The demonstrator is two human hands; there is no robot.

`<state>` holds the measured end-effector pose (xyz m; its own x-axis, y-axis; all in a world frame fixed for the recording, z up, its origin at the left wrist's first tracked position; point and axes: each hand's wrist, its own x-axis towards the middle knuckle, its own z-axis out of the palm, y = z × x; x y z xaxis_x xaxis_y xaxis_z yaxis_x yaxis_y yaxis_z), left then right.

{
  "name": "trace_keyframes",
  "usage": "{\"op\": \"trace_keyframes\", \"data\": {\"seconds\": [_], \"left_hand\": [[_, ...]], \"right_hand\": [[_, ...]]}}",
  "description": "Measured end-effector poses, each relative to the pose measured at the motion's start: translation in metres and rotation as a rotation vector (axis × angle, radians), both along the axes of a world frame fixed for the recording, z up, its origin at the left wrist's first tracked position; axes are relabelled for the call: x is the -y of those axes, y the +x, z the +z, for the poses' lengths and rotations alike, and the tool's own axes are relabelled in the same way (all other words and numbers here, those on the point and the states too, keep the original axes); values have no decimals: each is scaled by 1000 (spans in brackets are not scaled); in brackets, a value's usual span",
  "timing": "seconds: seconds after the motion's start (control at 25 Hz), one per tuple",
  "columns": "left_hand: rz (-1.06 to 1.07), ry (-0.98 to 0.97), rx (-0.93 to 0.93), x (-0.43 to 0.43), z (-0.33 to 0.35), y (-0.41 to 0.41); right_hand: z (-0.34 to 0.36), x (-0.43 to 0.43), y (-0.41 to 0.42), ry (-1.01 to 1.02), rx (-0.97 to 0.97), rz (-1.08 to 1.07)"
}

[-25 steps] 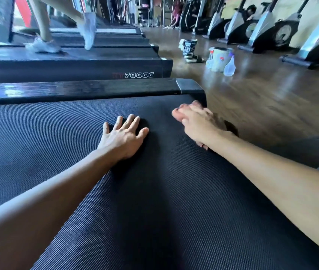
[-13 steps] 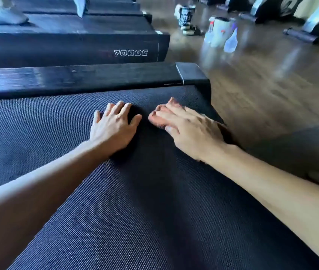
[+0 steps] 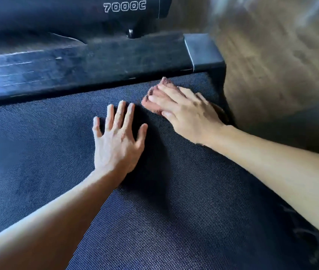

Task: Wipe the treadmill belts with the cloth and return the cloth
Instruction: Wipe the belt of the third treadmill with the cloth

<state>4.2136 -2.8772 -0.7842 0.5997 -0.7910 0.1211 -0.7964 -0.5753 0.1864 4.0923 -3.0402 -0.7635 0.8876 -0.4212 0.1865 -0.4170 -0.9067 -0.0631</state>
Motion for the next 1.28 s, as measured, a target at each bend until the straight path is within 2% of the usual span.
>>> {"op": "trace_keyframes", "data": {"seconds": [0.04,0.12,0.16,0.2,0.32,0.36,0.4,0.48,0.52,0.56,0.6,0.68,0.72,0.76,0.88,0.92,1.0,1.12,1.2,1.28], "left_hand": [[1,6,-1,-1,1,-1],[7,28,-7,-1,3,-1],[8,38,-18,0,4,-1],[9,42,-28,0,5,-2],[19,47,-42,0,8,-1],[16,51,-41,0,8,-1],[12,55,-37,0,9,-2],[9,67,-30,-1,9,-1],[7,71,-32,-1,8,-1],[4,77,-36,0,8,-1],[6,85,-37,0,8,-1],[12,92,-33,-1,9,-1],[12,87,-32,-1,9,-1],[12,86,-32,-1,10,0],[7,87,-29,0,10,-1],[9,84,-25,0,10,-1],[10,81,-31,1,9,-2],[18,84,-39,-1,10,1],[18,90,-41,0,9,0],[23,90,-35,0,8,-1]], "right_hand": [[-2,16,-5,-22,28,-75],[-5,25,6,-1,134,-515],[-2,16,20,33,184,-660],[-1,3,28,26,201,-642],[-7,-11,0,-49,43,15],[-2,8,-12,-58,22,97],[1,29,-14,-56,27,12],[3,48,1,64,102,-434],[4,41,8,102,152,-567],[3,27,9,61,171,-544],[1,11,-1,7,154,-372],[-1,-6,-43,-21,38,117],[3,8,-56,-24,19,269],[3,29,-56,-34,24,305],[6,79,-13,78,87,-137],[6,79,-8,119,129,-215],[1,53,-34,80,139,-220],[5,11,-91,20,90,-15],[2,37,-76,2,42,40],[-4,70,-30,67,55,-33]]}}
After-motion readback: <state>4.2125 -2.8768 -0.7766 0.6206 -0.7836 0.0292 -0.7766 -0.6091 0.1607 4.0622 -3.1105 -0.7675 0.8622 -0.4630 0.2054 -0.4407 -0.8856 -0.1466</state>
